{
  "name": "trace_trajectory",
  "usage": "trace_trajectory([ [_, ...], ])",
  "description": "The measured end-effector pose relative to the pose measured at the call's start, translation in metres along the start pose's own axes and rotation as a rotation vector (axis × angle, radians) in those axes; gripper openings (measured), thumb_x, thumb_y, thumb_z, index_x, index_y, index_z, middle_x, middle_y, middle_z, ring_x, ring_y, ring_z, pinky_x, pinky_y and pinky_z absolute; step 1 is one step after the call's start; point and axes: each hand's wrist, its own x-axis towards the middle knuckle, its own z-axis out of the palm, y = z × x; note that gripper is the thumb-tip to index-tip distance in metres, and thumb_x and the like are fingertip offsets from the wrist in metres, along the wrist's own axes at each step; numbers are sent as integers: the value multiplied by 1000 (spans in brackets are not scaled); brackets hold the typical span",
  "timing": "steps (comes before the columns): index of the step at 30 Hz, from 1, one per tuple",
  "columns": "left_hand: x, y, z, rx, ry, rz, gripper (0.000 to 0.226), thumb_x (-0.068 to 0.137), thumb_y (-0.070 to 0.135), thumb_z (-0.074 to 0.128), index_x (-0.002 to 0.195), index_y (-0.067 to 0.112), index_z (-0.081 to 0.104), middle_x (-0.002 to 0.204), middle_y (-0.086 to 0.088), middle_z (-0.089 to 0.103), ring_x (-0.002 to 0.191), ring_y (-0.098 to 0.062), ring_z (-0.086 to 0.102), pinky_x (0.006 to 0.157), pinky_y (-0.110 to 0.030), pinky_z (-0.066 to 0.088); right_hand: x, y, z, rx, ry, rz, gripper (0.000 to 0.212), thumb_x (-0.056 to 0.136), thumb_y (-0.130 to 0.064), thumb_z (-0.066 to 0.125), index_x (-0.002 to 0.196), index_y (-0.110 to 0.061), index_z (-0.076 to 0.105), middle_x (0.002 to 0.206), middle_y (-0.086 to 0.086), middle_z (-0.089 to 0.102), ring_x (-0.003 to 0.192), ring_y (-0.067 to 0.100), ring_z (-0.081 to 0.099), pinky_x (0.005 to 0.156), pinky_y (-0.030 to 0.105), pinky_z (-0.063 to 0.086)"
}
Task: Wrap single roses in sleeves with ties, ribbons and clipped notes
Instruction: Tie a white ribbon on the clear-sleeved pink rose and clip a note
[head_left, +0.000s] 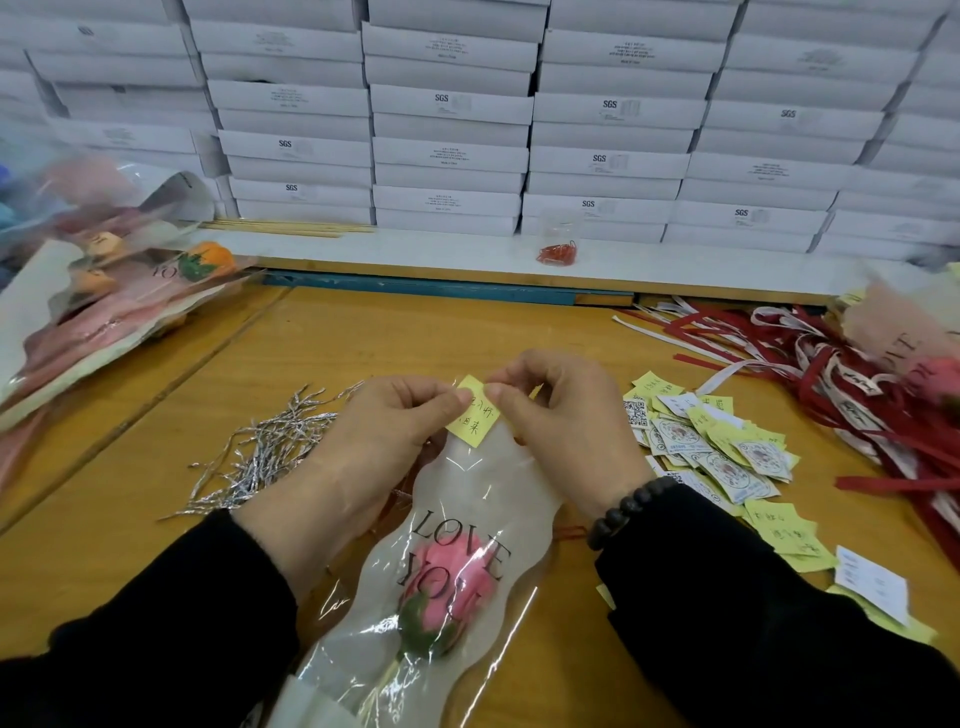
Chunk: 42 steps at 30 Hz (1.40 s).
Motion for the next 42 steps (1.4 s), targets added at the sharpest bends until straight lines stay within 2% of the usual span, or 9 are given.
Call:
trace_trajectory([
  [5,2,-2,-1,-50,29,-6,16,85,13,62,80,-1,69,70,-15,65,63,-25,55,62,-31,46,1,1,-1,131,-95,90,17,87,-22,62,75,-10,65,65,-1,57,63,13,52,65,31,47],
  [12,1,1,-2,8,25,-8,16,86,11,62,77,2,70,72,-20,61,64,-26,48,61,-34,39,1,2,-1,186,-109,104,17,87,-17,62,70,-16,61,62,-2,53,60,11,47,62,27,43],
  [18,-1,0,1,14,49,15,21,86,14,62,82,-6,65,60,-10,58,50,-18,46,52,-27,35,0,1,-1,163,-116,89,14,87,-17,62,75,-10,64,65,2,55,61,13,48,62,30,45],
  [23,1,2,-1,-28,113,-14,16,85,11,62,72,2,64,61,-7,59,56,-19,46,54,-26,38,8,4,-15,156,-22,142,15,90,-22,58,75,-22,64,71,-4,60,61,6,53,46,11,43],
  [27,3,1,-3,-35,150,-27,20,86,10,62,66,6,62,54,-3,56,53,-17,42,52,-25,36,11,21,-39,-59,-90,163,19,87,-6,58,77,-21,64,76,-5,60,68,8,54,61,18,44],
  [31,3,-1,-3,-14,140,-23,21,85,10,62,64,6,62,61,-9,56,56,-20,41,55,-27,35,9,26,-41,-247,-260,186,19,84,0,58,80,-18,66,76,0,62,71,13,58,65,23,47],
  [33,3,-2,-3,-5,137,-18,19,86,9,62,67,4,62,60,-8,56,51,-15,42,50,-23,36,9,26,-39,-345,-308,187,19,83,-2,57,81,-20,65,75,-4,58,70,8,54,59,18,41],
  [36,2,-3,-3,8,135,-11,20,86,9,62,67,4,62,54,-4,55,42,-10,40,41,-15,34,9,28,-38,-438,-321,190,12,82,-8,61,85,-19,64,75,-9,53,71,8,51,55,17,36],
  [42,3,-5,-1,45,106,-15,23,87,10,62,64,6,63,57,-5,58,47,-13,42,47,-20,34,7,31,-33,-505,-279,168,10,83,-8,60,81,-19,61,71,-11,48,75,12,49,60,22,36],
])
